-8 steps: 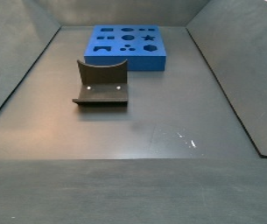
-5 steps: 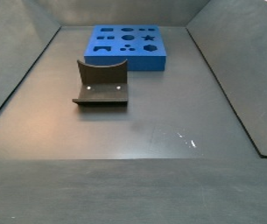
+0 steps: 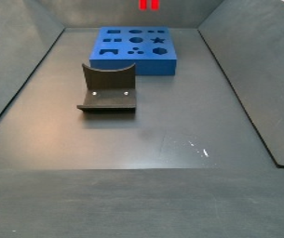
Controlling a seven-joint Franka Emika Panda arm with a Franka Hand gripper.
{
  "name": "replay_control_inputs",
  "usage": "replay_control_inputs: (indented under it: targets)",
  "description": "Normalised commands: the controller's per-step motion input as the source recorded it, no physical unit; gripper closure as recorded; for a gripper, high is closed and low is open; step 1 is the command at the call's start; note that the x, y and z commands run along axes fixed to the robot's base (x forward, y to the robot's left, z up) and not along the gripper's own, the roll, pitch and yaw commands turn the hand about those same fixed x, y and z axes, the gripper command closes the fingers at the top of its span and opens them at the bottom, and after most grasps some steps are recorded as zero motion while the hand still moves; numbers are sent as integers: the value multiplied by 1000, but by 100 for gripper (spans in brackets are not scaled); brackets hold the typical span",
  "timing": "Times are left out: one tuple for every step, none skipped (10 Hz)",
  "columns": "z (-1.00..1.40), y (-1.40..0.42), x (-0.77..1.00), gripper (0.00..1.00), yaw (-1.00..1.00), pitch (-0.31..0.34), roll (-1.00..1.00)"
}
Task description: Insert the square-circle object.
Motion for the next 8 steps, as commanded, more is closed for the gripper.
replay_control_inputs:
  targets:
    - [-1000, 31, 0, 100, 0, 0, -9]
    - [-954, 0, -160, 100, -6, -3, -116]
    - [-771, 0, -100, 100, 0, -37, -186]
    - [-729, -26, -60, 100, -29, -69, -191]
    - [-689, -94, -11, 100, -54, -96, -166]
    - [-409, 0, 0, 100, 0, -104, -106]
    - [-94, -43, 0, 100, 0, -64, 0]
    - [0, -89, -20, 100, 23, 0, 34]
